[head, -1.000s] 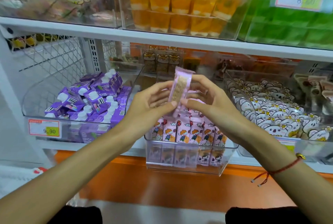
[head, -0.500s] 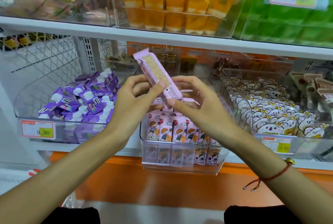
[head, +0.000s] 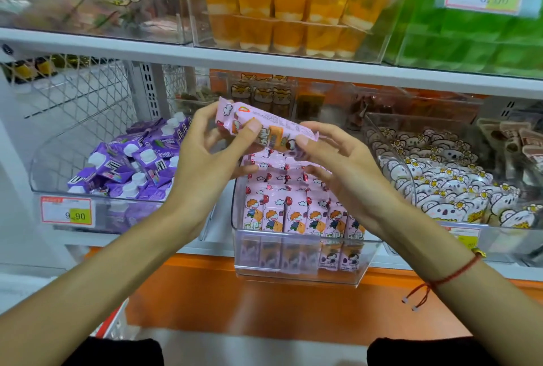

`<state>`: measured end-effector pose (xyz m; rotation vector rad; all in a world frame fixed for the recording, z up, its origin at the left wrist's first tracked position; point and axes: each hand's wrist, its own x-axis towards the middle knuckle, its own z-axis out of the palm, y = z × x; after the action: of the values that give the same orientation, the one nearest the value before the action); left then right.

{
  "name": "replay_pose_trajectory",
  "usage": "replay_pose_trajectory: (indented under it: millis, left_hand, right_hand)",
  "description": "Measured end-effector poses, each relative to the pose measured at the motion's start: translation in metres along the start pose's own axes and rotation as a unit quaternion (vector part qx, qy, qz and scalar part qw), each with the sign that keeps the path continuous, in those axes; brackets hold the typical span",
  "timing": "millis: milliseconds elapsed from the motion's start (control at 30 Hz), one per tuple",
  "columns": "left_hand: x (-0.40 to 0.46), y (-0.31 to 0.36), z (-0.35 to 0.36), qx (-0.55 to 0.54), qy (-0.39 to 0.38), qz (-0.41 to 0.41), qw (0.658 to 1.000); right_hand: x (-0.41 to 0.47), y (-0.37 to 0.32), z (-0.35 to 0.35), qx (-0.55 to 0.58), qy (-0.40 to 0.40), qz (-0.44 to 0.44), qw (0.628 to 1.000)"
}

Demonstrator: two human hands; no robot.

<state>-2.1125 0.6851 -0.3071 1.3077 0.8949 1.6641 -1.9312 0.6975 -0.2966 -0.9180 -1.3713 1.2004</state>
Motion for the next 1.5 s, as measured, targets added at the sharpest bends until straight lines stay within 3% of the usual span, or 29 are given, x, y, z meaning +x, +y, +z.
replay_pose_trajectory:
  millis: [200,267,333,467,633,733,967,1100,1300,1500]
  left_hand:
    - [0.002,-0.004,0.002,0.056,-0.032,0.038,0.997]
    - [0.006,-0.004,-0.003,0.062,-0.013,0.055,0.997]
    - [0.011,-0.002,-0.009,0.070,0.008,0.076,0.995]
    - [0.015,-0.001,-0.021,0.128,0.036,0.135,0.982]
    - [0.017,-0.003,-0.026,0.169,0.026,0.171,0.970]
    - [0.017,-0.005,-0.025,0.188,0.002,0.177,0.966]
    - [0.017,-0.015,-0.027,0.249,-0.071,0.150,0.954]
    - [0.025,-0.011,-0.027,0.398,-0.130,0.175,0.891]
    - [0.042,-0.010,-0.015,0.584,-0.153,0.120,0.788]
    - [0.019,-0.014,-0.029,0.499,-0.055,0.081,0.861]
  right_hand:
    - [0.013,0.010,-0.001,0.040,0.026,0.059,0.997]
    - [0.018,0.015,0.005,-0.008,0.009,0.049,0.999]
    - [0.024,0.022,0.010,-0.139,0.020,0.002,0.990]
    - [0.028,0.036,0.018,-0.407,-0.010,-0.125,0.905]
    - [0.031,0.047,0.027,-0.611,-0.085,-0.140,0.774]
    - [0.030,0.047,0.026,-0.650,-0.114,-0.128,0.740]
    - [0.022,0.039,0.013,-0.614,-0.170,-0.124,0.761]
    - [0.014,0.040,0.009,-0.611,-0.173,-0.129,0.761]
    - [0.012,0.040,0.008,-0.600,-0.173,-0.131,0.770]
    - [0.018,0.040,0.010,-0.573,-0.141,-0.148,0.793]
